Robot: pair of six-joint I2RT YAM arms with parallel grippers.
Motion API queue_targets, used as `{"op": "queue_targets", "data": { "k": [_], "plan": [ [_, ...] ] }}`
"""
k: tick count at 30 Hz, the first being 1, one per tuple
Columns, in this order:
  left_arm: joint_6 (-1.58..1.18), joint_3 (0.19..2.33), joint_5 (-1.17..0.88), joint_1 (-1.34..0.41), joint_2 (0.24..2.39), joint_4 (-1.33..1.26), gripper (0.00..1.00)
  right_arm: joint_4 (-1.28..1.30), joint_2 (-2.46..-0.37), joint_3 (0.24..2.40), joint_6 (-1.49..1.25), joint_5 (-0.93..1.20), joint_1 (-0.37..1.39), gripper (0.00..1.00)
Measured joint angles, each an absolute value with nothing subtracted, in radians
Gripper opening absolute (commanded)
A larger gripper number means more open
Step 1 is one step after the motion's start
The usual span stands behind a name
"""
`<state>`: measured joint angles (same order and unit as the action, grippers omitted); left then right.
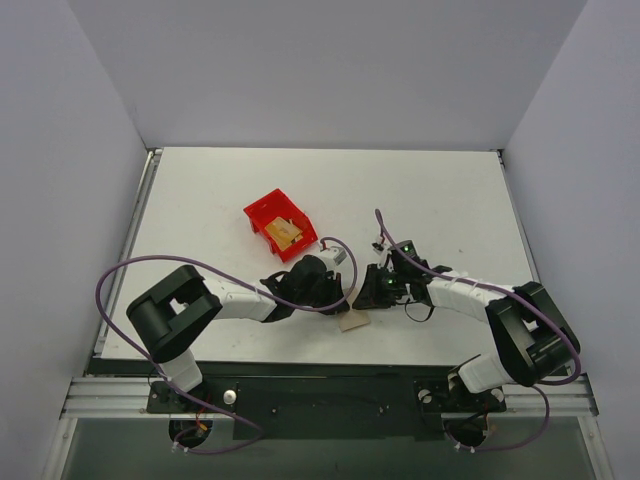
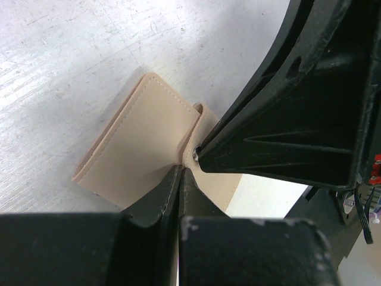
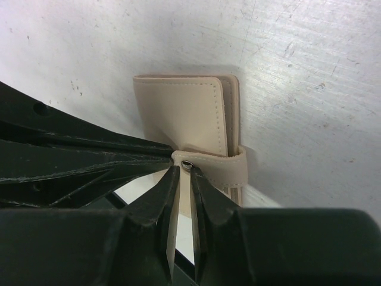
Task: Put the credit cards into the card holder
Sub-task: Close the card holder at the center of the board.
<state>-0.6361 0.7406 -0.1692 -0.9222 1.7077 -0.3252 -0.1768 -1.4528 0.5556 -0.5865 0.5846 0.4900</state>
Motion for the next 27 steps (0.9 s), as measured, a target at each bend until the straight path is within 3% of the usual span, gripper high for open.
{"op": "queue_targets", "data": {
  "k": [27],
  "plan": [
    [-0.642,0.741,-0.170,-0.922,1.710,-0.326,0.03,-0.088,-1.454,0.627,-0.567,0.437,0.558,0.09]
  ]
}}
